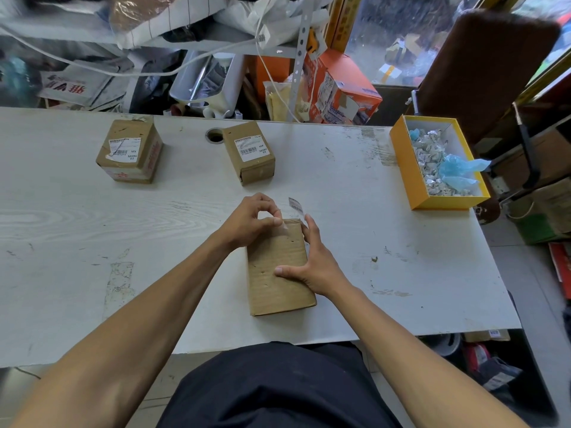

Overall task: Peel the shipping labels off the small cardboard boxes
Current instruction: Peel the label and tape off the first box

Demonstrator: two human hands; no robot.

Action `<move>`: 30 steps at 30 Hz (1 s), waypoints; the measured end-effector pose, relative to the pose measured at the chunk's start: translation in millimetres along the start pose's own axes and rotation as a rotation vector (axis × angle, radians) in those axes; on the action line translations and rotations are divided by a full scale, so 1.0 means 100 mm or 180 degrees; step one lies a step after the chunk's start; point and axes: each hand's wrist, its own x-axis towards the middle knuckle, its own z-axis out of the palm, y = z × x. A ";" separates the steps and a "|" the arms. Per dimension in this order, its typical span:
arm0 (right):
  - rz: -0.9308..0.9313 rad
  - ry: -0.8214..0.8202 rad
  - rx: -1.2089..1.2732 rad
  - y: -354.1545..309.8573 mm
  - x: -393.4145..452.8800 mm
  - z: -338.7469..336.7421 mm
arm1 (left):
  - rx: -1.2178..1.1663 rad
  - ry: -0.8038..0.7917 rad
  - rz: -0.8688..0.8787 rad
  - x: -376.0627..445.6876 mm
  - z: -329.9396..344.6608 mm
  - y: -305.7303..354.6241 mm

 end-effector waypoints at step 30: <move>-0.0130 0.0433 -0.0763 -0.44 0.64 0.06 | -0.0413 0.0235 -0.0647 -0.36 -0.08 -0.32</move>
